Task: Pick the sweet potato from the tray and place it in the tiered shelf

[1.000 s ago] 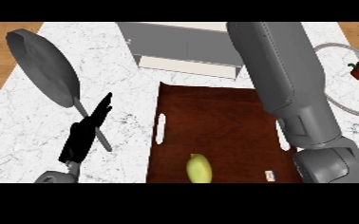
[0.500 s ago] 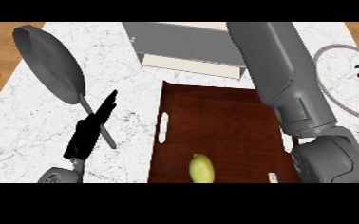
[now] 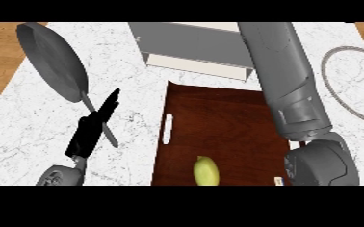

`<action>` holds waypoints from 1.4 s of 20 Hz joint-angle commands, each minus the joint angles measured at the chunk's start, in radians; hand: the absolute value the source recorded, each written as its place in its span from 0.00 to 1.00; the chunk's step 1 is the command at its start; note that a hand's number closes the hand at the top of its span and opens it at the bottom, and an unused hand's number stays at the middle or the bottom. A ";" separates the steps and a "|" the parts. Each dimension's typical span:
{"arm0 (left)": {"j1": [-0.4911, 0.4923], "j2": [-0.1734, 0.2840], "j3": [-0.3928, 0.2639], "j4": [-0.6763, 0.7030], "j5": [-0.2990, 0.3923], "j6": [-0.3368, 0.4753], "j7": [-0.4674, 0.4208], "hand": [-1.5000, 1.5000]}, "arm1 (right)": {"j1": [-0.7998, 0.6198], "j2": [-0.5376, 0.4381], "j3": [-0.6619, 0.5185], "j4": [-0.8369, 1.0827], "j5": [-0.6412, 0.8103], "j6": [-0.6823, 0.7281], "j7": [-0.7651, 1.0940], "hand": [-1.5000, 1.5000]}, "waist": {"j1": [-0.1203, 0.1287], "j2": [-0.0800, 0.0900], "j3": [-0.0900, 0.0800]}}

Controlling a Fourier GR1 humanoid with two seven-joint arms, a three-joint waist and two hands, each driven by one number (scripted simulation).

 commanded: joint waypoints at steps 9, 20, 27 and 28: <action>0.078 -0.025 0.006 -0.007 -0.012 0.036 -0.003 0.50 | 0.071 -0.051 -0.067 -0.090 -0.012 -0.428 -0.184 0.00 | -0.067 -0.029 -0.002; 0.155 0.042 0.093 -0.044 0.042 -0.005 -0.014 0.50 | 0.406 -0.085 0.023 -0.609 0.023 -0.153 0.066 0.00 | -0.138 -0.058 -0.003; 0.102 0.035 0.089 -0.047 0.030 -0.010 0.021 0.50 | 0.780 -0.061 0.093 -1.061 -0.069 0.095 0.090 0.00 | -0.130 -0.047 -0.002; 0.130 0.031 0.093 -0.017 0.027 -0.009 -0.017 0.50 | 0.791 -0.088 0.114 -1.137 -0.051 0.152 0.137 0.00 | -0.127 -0.047 -0.003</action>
